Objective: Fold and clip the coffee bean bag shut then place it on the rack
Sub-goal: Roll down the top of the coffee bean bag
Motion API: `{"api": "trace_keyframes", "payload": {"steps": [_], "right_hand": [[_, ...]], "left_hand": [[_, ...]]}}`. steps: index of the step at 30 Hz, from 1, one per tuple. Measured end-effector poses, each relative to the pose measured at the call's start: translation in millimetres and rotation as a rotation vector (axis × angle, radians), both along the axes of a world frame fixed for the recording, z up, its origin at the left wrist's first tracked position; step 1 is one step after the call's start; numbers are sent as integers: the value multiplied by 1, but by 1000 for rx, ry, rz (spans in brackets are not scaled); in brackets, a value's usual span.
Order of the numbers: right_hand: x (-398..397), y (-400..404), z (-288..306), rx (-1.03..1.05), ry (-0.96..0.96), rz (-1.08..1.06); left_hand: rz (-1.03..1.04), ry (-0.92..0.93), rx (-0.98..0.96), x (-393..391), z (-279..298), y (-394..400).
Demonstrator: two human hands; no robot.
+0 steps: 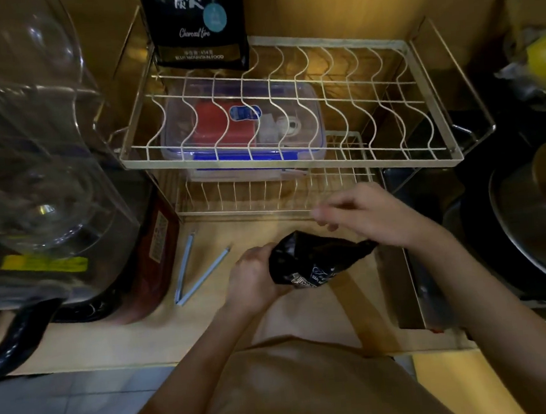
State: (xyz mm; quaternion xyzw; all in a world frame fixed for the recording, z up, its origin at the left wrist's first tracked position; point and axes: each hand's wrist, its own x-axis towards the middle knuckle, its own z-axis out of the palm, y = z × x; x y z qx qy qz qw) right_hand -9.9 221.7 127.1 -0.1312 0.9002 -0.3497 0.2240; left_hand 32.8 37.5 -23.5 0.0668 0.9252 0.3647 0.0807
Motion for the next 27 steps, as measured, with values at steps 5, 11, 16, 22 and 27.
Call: {"api": "trace_keyframes", "payload": {"steps": [5,11,16,22,27], "right_hand": [[-4,-53,-2,647,49,334],[-7,-72,-10,912,226,578],[-13,-61,-5,776,292,578],[-18,-51,2,658,285,471],[-21,-58,4,723,273,459]], "left_hand": [[-25,-60,-59,-1,3,6],[-47,-25,-135,-3,1,4],[-44,-21,-119,-4,-5,-2],[-40,39,-130,1,-11,-7],[-53,69,-95,8,-16,-8]]}}
